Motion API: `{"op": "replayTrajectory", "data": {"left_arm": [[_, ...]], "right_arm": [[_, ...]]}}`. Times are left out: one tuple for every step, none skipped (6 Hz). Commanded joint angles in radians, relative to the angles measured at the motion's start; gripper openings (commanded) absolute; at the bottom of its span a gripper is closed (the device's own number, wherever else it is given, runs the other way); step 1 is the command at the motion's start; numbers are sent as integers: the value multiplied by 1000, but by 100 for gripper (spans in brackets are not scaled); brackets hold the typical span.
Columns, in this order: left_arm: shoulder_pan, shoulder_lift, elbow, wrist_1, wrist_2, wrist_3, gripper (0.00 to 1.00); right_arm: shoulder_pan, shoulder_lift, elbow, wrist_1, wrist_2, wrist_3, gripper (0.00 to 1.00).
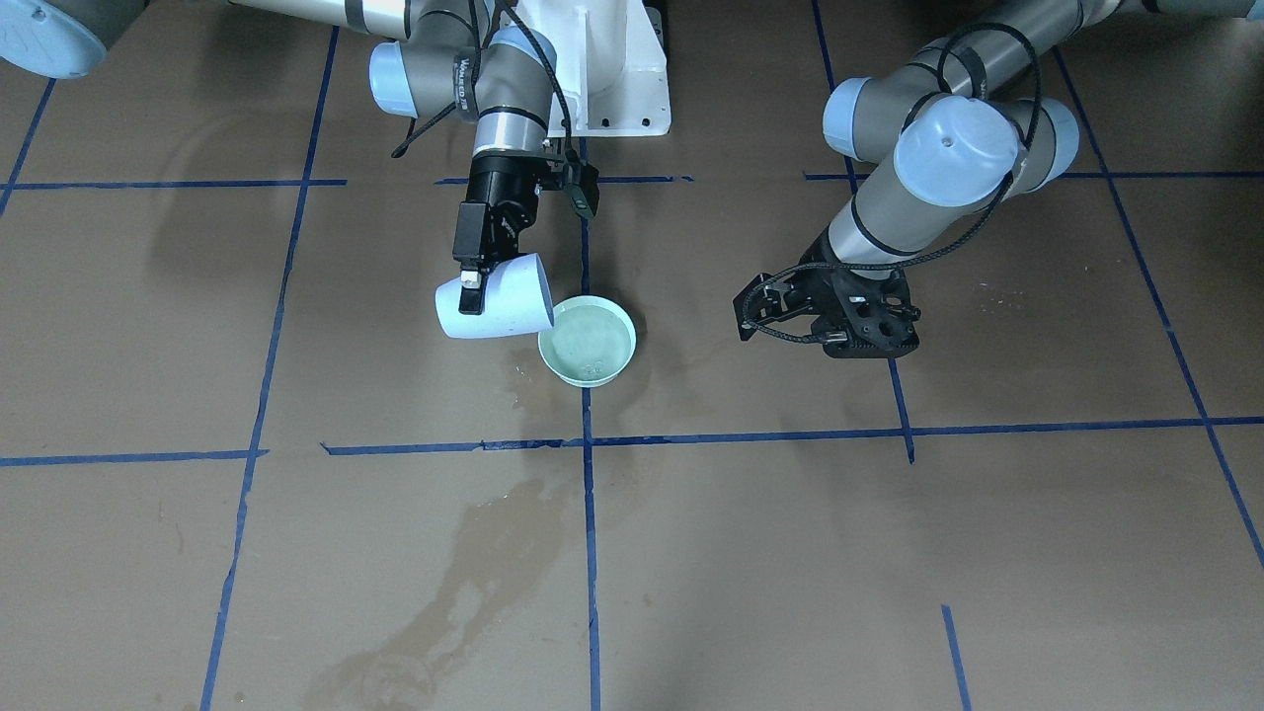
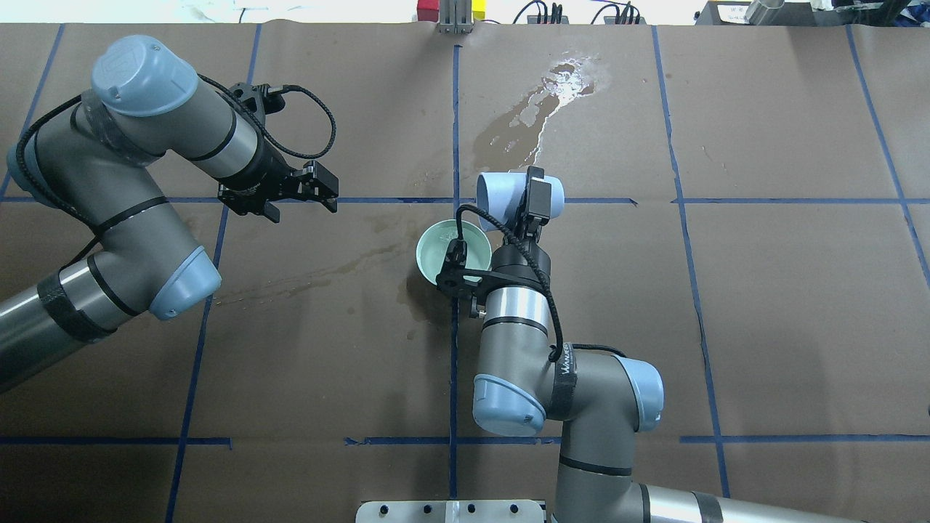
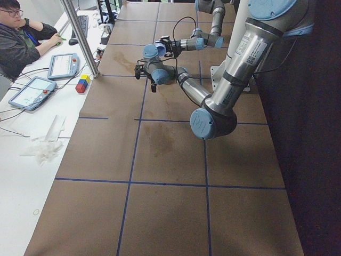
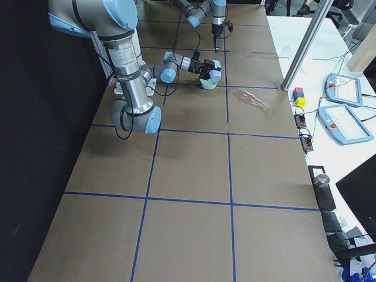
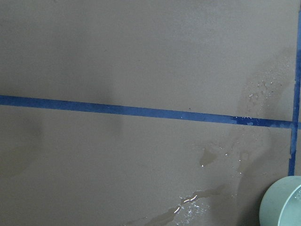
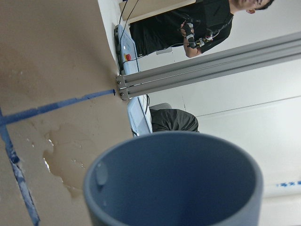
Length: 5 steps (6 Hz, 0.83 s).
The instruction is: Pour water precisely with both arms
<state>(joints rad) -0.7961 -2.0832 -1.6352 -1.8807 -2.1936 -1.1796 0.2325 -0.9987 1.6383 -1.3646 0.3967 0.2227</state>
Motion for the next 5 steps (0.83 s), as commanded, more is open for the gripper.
{"op": "replayTrajectory", "data": {"left_arm": [[0, 0, 0, 0, 0, 0, 100], [0, -2, -2, 0, 0, 0, 100], [0, -2, -2, 0, -2, 0, 100], [0, -2, -3, 0, 0, 0, 100], [0, -2, -3, 0, 0, -2, 100]], "right_arm": [[5, -35, 12, 223, 130, 305, 0], [7, -58, 12, 293, 178, 469, 0], [7, -58, 14, 295, 189, 633, 0], [14, -58, 24, 377, 289, 963, 1], [21, -81, 23, 409, 318, 992, 2]]}}
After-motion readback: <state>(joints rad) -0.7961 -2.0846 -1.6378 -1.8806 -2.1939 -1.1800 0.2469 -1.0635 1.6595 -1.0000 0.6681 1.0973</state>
